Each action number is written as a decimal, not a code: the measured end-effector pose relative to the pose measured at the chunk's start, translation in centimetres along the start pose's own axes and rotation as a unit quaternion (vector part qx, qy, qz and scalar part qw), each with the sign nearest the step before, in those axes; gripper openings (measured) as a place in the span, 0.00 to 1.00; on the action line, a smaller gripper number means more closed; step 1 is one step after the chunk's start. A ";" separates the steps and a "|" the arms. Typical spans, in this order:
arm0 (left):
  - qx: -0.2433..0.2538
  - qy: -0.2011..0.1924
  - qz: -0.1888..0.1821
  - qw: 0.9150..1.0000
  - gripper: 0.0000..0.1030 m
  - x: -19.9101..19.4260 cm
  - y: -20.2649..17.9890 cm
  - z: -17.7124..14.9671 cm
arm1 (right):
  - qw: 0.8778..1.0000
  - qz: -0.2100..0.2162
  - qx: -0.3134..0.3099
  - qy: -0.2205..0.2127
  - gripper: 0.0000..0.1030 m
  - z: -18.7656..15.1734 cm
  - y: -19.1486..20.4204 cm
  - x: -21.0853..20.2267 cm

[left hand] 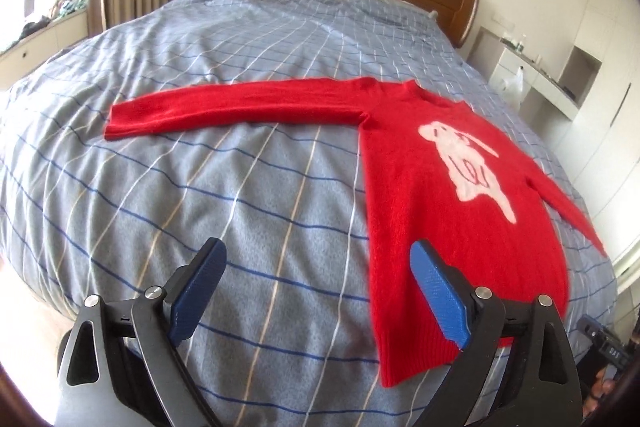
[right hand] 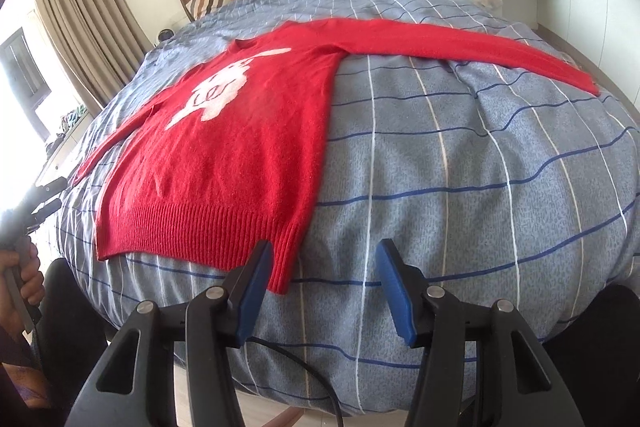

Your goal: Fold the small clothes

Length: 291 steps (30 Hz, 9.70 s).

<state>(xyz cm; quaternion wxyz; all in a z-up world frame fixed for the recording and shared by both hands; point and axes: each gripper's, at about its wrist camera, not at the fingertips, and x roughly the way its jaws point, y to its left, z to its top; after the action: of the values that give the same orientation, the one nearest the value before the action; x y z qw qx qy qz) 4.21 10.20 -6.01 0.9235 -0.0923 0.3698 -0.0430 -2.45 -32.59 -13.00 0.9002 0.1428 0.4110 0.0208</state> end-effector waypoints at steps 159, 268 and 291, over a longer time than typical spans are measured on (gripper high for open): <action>0.133 0.000 -0.150 0.980 0.07 11.3 -17.0 23.2 | 0.992 -0.107 -0.038 -0.061 0.99 4.9 -3.4 7.2; 0.007 0.011 0.069 0.998 1.00 16.5 5.8 5.7 | 0.989 -0.148 -0.028 0.007 1.00 16.9 -9.9 14.9; -0.001 -0.001 0.053 0.999 1.00 16.2 6.3 5.7 | 0.989 -0.148 -0.028 0.007 1.00 17.1 -9.8 14.9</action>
<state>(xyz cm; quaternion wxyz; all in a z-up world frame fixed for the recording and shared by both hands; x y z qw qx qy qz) 19.91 14.81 -14.19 0.9248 -0.0738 0.3731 0.0070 19.34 -43.81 -16.04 0.8940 0.0547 0.4334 -0.0995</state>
